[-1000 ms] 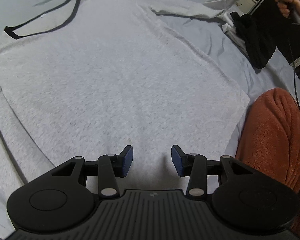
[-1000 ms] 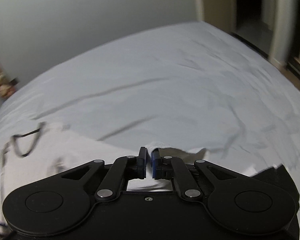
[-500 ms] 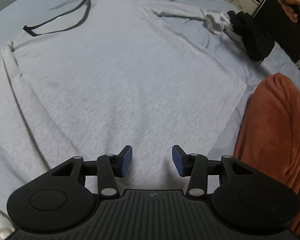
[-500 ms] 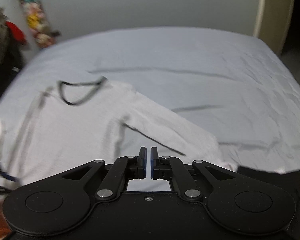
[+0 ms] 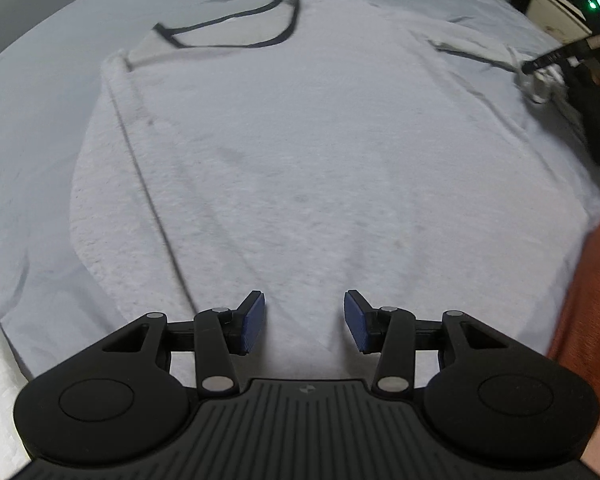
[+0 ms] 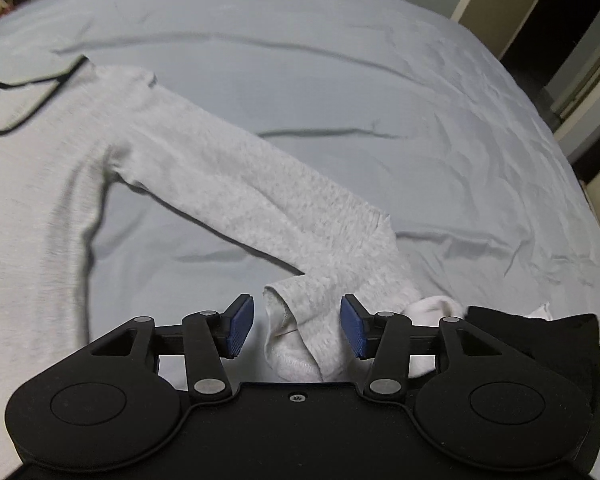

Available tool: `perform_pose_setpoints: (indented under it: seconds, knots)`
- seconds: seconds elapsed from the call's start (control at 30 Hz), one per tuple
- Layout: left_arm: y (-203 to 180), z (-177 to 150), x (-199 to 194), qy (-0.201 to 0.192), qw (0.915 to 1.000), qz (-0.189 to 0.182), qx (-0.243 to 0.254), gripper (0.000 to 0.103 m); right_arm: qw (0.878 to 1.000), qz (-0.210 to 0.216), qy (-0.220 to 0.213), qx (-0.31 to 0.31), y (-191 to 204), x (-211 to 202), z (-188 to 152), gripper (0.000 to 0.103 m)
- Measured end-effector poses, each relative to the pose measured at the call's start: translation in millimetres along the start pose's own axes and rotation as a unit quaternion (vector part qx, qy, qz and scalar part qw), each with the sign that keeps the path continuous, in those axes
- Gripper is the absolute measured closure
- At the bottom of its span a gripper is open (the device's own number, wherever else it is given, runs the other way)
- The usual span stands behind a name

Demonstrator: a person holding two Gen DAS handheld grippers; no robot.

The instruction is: Fold clothes

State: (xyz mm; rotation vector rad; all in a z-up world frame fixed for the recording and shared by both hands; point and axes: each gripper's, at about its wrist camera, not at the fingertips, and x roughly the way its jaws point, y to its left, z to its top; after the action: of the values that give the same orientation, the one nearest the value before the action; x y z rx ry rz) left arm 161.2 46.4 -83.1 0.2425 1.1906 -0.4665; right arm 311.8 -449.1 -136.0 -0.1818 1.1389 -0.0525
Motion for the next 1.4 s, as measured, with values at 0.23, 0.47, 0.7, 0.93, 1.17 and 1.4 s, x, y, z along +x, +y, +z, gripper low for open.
perform_pose_setpoints:
  seconds: [0.23, 0.47, 0.7, 0.93, 1.17, 1.4]
  knots:
    - [-6, 0, 29, 0.034, 0.9992, 0.020, 0.007, 0.062, 1.000, -0.011, 0.004, 0.012, 0, 21, -5, 0.096]
    - [-10, 3, 34, 0.041, 0.9987, 0.031, 0.003, 0.062, 1.000, 0.012, -0.020, -0.016, 0, -9, -2, 0.100]
    - [-15, 4, 34, 0.042, 0.9982, 0.043, 0.005, 0.062, 0.990, 0.127, -0.043, -0.039, 12, -78, -2, 0.100]
    - [-13, 3, 39, 0.039, 0.9982, 0.045, 0.005, 0.062, 0.962, 0.252, -0.037, -0.101, 38, -145, -22, 0.100]
    - [-13, 1, 40, 0.034, 0.9983, 0.047, 0.006, 0.062, 0.926, 0.323, 0.012, -0.197, 75, -181, -64, 0.100]
    - [-13, -1, 40, 0.033, 0.9984, 0.045, 0.003, 0.062, 0.911, 0.318, 0.066, -0.253, 112, -158, -91, 0.100]
